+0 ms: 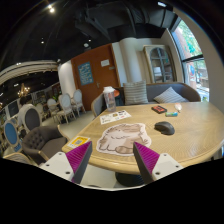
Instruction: Arrange mouse
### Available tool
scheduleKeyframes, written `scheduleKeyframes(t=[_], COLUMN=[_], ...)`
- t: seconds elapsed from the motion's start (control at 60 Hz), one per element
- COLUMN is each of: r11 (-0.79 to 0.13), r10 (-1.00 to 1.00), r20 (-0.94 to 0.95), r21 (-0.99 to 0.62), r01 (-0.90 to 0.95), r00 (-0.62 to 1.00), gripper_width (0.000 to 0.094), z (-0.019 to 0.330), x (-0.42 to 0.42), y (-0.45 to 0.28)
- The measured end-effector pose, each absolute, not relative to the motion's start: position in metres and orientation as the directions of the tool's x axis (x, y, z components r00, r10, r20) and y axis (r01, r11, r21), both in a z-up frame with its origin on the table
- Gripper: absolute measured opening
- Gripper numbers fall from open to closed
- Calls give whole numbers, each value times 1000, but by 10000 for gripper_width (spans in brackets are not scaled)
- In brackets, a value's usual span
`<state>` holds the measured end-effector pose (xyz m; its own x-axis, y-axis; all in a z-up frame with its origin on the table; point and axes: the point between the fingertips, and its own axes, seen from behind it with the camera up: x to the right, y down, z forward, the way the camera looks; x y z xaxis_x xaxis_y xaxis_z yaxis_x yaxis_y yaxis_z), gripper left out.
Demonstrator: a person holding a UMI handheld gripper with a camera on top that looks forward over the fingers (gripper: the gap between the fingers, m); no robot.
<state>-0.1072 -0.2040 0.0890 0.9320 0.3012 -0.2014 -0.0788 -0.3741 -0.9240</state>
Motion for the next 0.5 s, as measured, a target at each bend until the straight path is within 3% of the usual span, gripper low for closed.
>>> scheduleKeyframes(t=[0.25, 0.5], r11=[-416, -506], r10=[216, 6], r20=[-135, -12], r21=[-909, -862], r01=[-34, -8], r00=[967, 1000], gripper_width=[845, 842], z=[65, 31], x=[-60, 58], y=[-186, -95])
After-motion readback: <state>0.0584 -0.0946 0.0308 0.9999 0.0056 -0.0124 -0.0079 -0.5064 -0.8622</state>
